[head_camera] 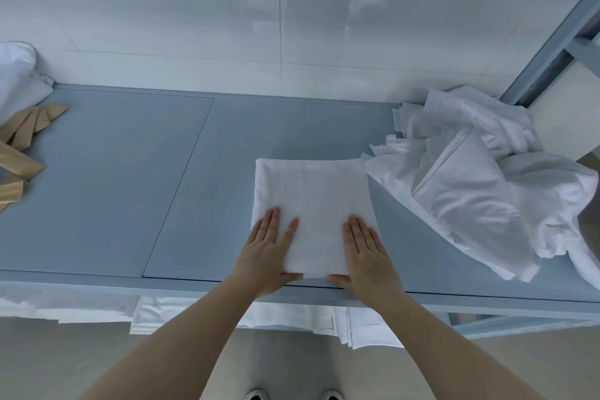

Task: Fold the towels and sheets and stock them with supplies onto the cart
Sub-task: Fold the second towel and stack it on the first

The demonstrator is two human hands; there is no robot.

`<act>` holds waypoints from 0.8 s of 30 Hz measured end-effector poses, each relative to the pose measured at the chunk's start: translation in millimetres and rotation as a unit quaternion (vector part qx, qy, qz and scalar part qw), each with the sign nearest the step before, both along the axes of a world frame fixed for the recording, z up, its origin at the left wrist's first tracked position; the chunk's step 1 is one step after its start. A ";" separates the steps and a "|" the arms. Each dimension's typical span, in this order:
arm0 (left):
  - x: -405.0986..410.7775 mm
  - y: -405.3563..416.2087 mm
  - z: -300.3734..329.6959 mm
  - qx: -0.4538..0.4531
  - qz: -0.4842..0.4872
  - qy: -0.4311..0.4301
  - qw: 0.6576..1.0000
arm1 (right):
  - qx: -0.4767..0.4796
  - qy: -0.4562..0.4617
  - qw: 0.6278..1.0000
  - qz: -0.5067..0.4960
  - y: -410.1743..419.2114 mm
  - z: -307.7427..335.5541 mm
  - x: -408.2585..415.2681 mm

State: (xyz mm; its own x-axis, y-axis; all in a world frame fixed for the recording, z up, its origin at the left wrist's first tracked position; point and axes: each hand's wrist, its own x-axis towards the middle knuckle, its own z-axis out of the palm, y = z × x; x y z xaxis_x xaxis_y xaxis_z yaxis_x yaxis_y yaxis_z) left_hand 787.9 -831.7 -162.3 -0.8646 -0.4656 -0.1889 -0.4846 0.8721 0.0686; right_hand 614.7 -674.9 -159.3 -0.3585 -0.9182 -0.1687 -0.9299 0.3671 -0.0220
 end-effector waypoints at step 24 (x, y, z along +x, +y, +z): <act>-52.6 -47.0 1.4 0.042 0.173 0.054 0.983 | -0.025 -0.029 0.994 -0.099 -84.9 -11.9 -56.6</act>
State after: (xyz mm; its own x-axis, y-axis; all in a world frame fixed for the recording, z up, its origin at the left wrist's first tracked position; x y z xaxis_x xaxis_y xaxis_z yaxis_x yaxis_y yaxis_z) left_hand 735.3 -878.7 -160.9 -0.6746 -0.7218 -0.1548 -0.7368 0.6456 0.2006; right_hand 558.1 -759.8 -171.2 -0.5234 -0.8388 -0.1499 -0.8366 0.5393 -0.0961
